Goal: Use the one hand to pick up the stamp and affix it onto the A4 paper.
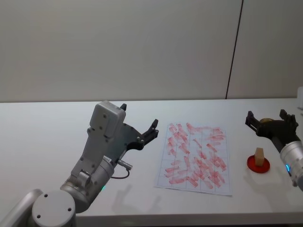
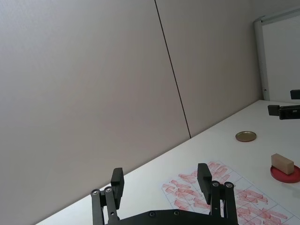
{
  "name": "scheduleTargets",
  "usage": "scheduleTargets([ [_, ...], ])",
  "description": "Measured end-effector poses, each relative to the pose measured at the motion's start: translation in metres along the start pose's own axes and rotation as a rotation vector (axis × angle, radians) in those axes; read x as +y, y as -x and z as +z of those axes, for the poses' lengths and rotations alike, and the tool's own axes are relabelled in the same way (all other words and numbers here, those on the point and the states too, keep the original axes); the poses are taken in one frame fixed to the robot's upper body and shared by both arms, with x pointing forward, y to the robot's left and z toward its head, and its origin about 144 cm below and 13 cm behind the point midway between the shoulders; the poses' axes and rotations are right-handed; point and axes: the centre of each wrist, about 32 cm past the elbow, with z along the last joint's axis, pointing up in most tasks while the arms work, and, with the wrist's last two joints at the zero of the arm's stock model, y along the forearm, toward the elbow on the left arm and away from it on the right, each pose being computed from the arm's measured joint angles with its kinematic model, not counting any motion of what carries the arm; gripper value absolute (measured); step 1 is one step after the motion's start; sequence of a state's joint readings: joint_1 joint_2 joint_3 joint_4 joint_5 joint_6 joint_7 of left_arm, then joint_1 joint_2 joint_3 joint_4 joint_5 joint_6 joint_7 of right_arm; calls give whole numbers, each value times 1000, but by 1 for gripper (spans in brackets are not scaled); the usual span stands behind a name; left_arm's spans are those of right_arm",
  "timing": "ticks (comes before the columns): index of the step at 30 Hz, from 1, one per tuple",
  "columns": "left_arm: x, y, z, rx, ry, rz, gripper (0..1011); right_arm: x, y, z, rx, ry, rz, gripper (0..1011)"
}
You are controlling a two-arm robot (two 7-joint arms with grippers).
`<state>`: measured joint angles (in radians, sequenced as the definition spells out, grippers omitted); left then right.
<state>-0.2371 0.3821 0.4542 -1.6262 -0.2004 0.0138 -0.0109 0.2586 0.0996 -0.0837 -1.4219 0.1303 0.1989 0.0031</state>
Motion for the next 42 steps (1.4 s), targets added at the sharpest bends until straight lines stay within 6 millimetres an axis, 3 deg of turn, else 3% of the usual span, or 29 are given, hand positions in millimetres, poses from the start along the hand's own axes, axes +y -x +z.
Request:
scheduleTargets([
  [42, 0, 0, 0, 0, 0, 0, 993, 0, 0, 0, 0, 0, 0, 1001],
])
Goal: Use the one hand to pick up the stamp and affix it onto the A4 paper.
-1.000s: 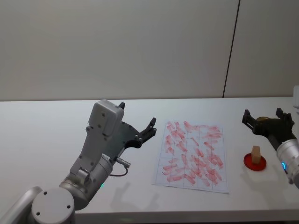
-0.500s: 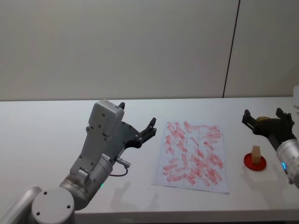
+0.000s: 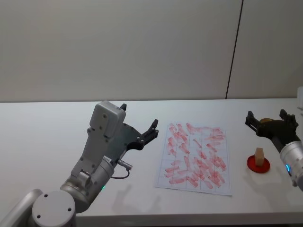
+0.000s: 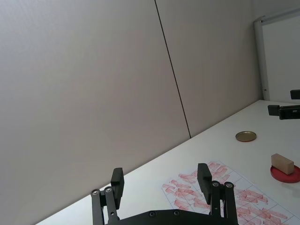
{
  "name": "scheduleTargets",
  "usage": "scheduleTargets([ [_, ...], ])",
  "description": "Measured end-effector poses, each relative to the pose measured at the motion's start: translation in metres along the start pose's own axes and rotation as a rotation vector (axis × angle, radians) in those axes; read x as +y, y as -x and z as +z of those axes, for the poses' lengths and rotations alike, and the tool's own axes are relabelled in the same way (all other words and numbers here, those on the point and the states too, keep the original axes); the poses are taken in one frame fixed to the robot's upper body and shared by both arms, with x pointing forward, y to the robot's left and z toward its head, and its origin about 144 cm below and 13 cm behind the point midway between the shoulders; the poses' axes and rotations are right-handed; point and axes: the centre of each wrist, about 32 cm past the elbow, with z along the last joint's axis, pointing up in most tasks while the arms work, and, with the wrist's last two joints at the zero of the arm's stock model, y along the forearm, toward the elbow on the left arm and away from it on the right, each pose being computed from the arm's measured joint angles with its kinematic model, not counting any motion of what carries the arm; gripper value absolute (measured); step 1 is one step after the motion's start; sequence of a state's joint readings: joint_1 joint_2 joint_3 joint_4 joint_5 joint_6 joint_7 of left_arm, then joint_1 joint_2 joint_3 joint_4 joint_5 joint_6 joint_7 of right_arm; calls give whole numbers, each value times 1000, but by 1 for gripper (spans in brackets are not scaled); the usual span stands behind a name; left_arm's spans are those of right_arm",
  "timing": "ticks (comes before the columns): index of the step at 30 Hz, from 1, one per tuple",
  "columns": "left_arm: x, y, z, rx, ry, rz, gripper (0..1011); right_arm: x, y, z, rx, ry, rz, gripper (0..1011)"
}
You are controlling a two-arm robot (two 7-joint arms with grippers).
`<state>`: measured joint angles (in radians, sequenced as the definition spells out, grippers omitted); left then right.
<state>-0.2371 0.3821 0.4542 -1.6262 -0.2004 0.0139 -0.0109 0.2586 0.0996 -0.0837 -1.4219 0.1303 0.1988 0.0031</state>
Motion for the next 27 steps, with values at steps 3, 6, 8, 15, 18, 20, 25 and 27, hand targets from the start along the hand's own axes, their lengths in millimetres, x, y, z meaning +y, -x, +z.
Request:
scheduleTargets([
  [3, 0, 0, 0, 0, 0, 0, 993, 0, 0, 0, 0, 0, 0, 1001],
  [6, 0, 0, 0, 0, 0, 0, 993, 0, 0, 0, 0, 0, 0, 1001],
  [8, 0, 0, 0, 0, 0, 0, 993, 0, 0, 0, 0, 0, 0, 1001],
  [15, 0, 0, 0, 0, 0, 0, 993, 0, 0, 0, 0, 0, 0, 1001],
  [18, 0, 0, 0, 0, 0, 0, 993, 0, 0, 0, 0, 0, 0, 1001],
  [20, 0, 0, 0, 0, 0, 0, 993, 0, 0, 0, 0, 0, 0, 1001],
  [25, 0, 0, 0, 0, 0, 0, 993, 2, 0, 0, 5, 11, -15, 1001],
  [27, 0, 0, 0, 0, 0, 0, 993, 2, 0, 0, 7, 17, -20, 1001],
])
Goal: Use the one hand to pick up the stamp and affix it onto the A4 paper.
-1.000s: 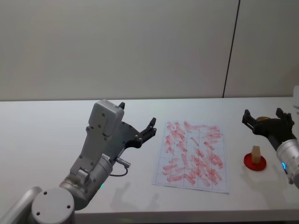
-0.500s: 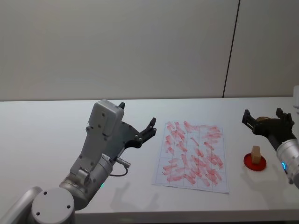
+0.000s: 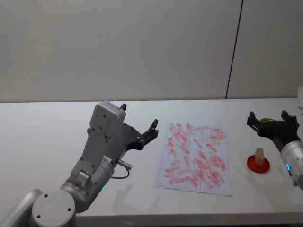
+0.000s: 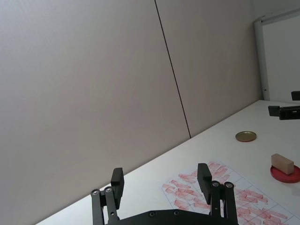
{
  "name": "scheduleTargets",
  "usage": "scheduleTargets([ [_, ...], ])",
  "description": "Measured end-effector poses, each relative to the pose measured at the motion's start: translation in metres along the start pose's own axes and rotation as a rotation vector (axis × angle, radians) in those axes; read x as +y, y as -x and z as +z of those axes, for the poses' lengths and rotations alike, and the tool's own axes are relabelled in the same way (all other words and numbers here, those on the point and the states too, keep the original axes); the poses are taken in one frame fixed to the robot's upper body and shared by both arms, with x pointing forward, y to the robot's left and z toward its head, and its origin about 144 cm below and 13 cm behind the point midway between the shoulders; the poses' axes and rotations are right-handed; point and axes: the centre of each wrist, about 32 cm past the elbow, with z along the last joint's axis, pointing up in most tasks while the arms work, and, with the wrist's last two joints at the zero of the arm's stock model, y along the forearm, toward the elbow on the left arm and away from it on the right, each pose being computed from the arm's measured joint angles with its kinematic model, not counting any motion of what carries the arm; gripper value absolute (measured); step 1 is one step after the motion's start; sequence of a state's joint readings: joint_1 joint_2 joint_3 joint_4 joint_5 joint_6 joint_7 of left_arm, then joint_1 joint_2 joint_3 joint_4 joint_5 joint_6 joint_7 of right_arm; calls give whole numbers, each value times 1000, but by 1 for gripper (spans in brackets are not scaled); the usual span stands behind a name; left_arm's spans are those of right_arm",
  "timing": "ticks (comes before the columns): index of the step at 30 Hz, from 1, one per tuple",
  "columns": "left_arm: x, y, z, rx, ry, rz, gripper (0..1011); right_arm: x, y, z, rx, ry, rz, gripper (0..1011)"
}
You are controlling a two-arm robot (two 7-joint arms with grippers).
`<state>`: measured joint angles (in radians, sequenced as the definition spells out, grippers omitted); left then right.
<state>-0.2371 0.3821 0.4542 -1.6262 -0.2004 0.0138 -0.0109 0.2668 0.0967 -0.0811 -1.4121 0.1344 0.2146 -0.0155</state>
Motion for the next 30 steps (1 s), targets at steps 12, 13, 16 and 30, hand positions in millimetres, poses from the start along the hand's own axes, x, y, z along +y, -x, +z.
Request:
scheduleTargets([
  [12, 0, 0, 0, 0, 0, 0, 993, 14, -2, 1, 30, 111, -62, 1001],
  [13, 0, 0, 0, 0, 0, 0, 993, 15, -2, 1, 33, 120, -66, 1001],
  [16, 0, 0, 0, 0, 0, 0, 993, 20, -3, 1, 44, 158, -81, 1001],
  [30, 0, 0, 0, 0, 0, 0, 993, 46, -4, 1, 95, 349, -138, 1001],
])
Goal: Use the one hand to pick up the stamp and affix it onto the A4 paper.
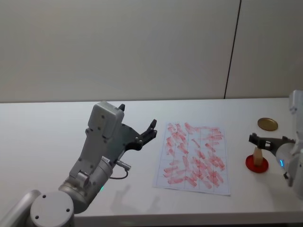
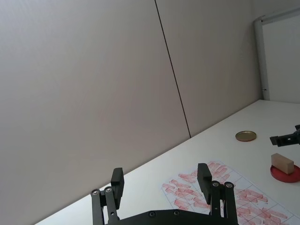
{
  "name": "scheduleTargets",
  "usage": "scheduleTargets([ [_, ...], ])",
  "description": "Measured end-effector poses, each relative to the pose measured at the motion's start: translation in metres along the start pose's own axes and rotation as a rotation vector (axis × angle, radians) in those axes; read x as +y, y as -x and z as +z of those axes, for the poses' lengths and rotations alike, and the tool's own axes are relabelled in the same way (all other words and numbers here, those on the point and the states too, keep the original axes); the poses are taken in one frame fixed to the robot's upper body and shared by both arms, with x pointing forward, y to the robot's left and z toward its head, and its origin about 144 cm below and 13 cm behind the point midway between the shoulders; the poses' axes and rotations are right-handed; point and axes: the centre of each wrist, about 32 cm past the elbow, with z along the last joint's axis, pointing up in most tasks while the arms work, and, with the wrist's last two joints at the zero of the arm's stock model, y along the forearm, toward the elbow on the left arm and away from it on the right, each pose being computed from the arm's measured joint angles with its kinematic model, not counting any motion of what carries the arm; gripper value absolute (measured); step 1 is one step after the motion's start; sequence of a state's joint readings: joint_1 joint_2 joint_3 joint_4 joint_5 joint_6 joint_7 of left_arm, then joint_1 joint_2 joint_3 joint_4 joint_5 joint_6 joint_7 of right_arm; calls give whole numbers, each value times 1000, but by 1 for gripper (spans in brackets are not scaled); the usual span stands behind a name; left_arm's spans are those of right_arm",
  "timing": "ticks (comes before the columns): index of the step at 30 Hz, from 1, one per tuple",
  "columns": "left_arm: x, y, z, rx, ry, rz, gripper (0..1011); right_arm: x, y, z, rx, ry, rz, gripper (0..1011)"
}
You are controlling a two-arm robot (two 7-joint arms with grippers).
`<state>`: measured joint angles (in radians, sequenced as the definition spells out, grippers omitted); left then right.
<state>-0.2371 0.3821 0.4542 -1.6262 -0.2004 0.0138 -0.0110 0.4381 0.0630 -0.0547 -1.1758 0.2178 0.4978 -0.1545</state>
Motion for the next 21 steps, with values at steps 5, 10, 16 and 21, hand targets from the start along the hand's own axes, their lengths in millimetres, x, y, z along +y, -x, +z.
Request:
scheduleTargets([
  [5, 0, 0, 0, 0, 0, 0, 993, 10, 2, 1, 6, 65, -7, 1001],
  [10, 0, 0, 0, 0, 0, 0, 993, 17, 4, -1, 5, 110, -9, 1001],
  [16, 0, 0, 0, 0, 0, 0, 993, 25, 8, -4, 1, 159, -8, 960],
  [21, 0, 0, 0, 0, 0, 0, 993, 29, 10, -6, -1, 181, -10, 856],
])
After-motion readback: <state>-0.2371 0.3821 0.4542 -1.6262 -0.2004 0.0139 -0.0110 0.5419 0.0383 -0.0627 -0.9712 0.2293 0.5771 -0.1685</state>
